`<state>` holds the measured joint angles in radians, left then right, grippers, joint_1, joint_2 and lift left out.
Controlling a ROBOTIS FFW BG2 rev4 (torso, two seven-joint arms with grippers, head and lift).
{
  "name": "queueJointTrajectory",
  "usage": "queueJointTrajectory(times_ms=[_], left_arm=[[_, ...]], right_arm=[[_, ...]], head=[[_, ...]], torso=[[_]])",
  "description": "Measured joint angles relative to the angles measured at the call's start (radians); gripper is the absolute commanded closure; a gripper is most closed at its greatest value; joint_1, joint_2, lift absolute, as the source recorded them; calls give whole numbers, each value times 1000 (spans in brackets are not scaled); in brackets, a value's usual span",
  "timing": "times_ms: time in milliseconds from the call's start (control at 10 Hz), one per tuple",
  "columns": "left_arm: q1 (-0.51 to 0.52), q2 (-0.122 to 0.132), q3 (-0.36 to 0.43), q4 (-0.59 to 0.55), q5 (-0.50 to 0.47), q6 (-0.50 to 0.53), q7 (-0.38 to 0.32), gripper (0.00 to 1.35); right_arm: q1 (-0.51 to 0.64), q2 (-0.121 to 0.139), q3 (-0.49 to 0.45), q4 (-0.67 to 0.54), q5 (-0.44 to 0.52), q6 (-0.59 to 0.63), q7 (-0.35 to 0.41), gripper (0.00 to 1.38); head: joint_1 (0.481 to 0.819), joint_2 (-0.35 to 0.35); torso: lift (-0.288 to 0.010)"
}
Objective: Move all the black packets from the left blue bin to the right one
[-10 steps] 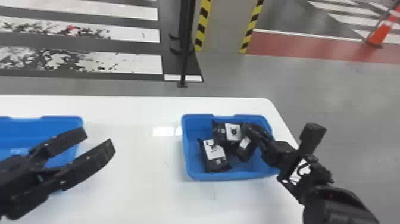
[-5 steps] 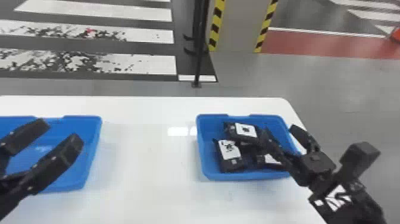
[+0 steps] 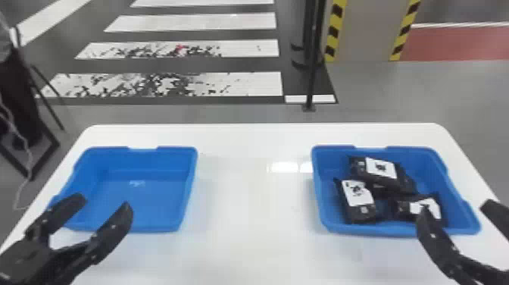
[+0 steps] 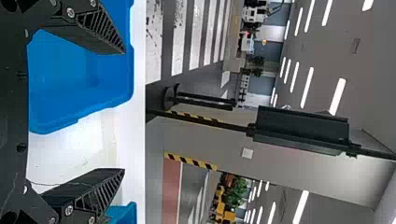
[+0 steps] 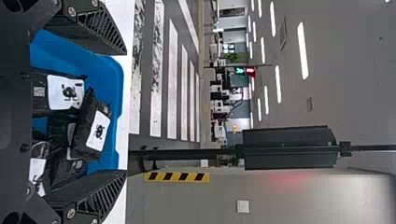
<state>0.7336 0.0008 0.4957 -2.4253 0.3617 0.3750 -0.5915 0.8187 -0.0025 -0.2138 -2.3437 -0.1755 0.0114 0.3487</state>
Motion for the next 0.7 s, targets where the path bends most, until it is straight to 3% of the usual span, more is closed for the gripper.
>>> queueJointTrajectory(times_ms=[400,700], left_arm=[[49,-1,-86,-41,-52,15,97,151],[58,0,-122,-50,-75,26,107,151]], right_arm=[[93,1,35,-45,19,-47,-4,130],[80,1,49,-20,15,-48,-4,130]], head=[[695,93],[695,75]], torso=[[-154],[-154]])
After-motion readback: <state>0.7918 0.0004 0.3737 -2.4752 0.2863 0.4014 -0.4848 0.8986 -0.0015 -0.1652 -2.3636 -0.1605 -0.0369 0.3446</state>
